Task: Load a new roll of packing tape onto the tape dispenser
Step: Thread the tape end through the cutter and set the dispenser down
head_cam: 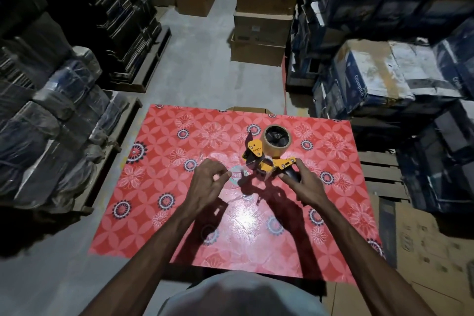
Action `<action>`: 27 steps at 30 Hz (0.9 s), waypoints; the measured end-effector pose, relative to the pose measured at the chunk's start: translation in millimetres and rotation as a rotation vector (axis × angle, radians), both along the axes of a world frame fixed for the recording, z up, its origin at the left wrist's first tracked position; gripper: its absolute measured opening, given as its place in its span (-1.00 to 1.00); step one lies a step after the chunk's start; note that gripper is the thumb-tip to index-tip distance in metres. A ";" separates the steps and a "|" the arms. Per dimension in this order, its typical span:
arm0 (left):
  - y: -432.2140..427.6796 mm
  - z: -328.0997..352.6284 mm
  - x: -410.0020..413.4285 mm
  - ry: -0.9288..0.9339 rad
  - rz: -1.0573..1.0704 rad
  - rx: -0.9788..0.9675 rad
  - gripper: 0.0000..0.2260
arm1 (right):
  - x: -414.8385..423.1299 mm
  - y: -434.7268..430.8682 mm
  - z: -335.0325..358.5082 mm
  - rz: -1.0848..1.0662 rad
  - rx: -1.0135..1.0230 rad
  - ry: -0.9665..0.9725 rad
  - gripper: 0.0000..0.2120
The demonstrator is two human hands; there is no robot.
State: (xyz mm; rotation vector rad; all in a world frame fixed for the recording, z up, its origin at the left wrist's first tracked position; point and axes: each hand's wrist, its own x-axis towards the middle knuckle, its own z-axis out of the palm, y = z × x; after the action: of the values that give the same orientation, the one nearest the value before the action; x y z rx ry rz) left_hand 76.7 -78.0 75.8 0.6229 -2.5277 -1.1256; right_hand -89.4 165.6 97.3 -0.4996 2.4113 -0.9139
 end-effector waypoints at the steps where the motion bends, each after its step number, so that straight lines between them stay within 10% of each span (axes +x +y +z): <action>1: -4.7 -0.9 -0.5 -0.009 0.023 0.017 -0.79 | 1.3 0.9 2.6 0.003 -0.011 -0.008 -0.19; 7: -15.2 7.6 -12.7 -0.040 0.113 0.077 -0.86 | 11.8 -1.8 9.3 0.008 -0.074 0.023 -0.39; 27: -0.6 16.1 -34.9 -0.082 0.005 0.213 -0.85 | 25.9 8.8 0.3 -0.123 0.154 0.213 -0.15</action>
State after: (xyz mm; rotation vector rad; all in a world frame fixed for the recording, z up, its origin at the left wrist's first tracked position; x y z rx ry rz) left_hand 41.8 -78.6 91.9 0.7418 -2.4907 -1.4067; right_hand -63.6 174.4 97.6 -0.4129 2.7058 -0.7493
